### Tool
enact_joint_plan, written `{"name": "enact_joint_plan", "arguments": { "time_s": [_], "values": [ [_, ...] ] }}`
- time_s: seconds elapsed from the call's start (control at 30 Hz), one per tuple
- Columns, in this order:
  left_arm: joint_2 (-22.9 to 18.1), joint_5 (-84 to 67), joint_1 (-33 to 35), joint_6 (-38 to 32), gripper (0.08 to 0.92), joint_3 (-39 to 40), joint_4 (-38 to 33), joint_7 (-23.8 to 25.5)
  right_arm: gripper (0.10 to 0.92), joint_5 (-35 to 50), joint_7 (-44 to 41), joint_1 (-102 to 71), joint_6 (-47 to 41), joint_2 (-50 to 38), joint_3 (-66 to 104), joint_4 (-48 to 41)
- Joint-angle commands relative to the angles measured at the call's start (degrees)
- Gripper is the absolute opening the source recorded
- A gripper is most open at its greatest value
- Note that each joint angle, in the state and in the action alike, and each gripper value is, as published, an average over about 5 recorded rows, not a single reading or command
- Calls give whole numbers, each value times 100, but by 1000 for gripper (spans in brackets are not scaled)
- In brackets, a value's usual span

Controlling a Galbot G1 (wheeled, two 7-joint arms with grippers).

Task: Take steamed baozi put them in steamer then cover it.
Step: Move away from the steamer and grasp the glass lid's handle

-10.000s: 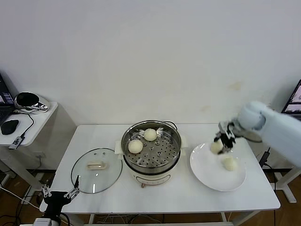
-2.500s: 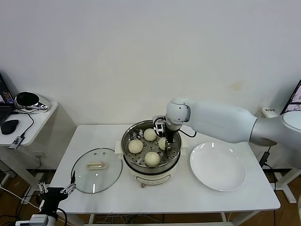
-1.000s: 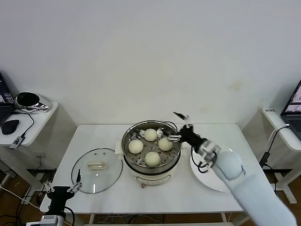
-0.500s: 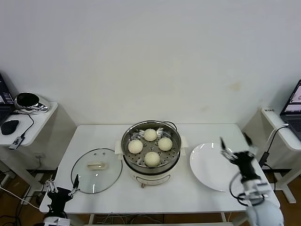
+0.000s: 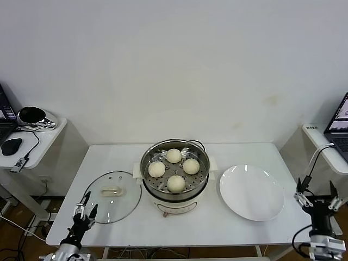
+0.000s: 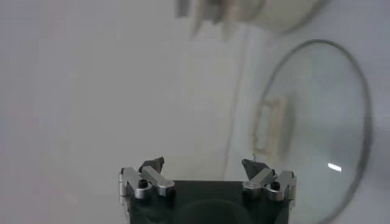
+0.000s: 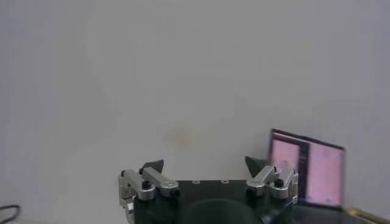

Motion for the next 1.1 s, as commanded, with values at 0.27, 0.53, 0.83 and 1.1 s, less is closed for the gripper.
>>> {"name": "enact_joint_plan", "arguments": {
  "time_s": [0.27,0.53,0.83,1.1],
  "values": [
    [191,833,-1253,-87,823,682,848,210,823,-140,157,-251,61,326,303,28],
    [161,738,-1666,-101,823,869,1203,239,823,-134,110,-275,45,351,233,-19],
    [125,685,-2072,-106,823,1066,1711,277,823,-146,99,-290,45,345,250,-73],
    [119,619,-2312,-101,823,1100,1917,300,823,-188,100,-283,50,348,256,-122]
  ]
}}
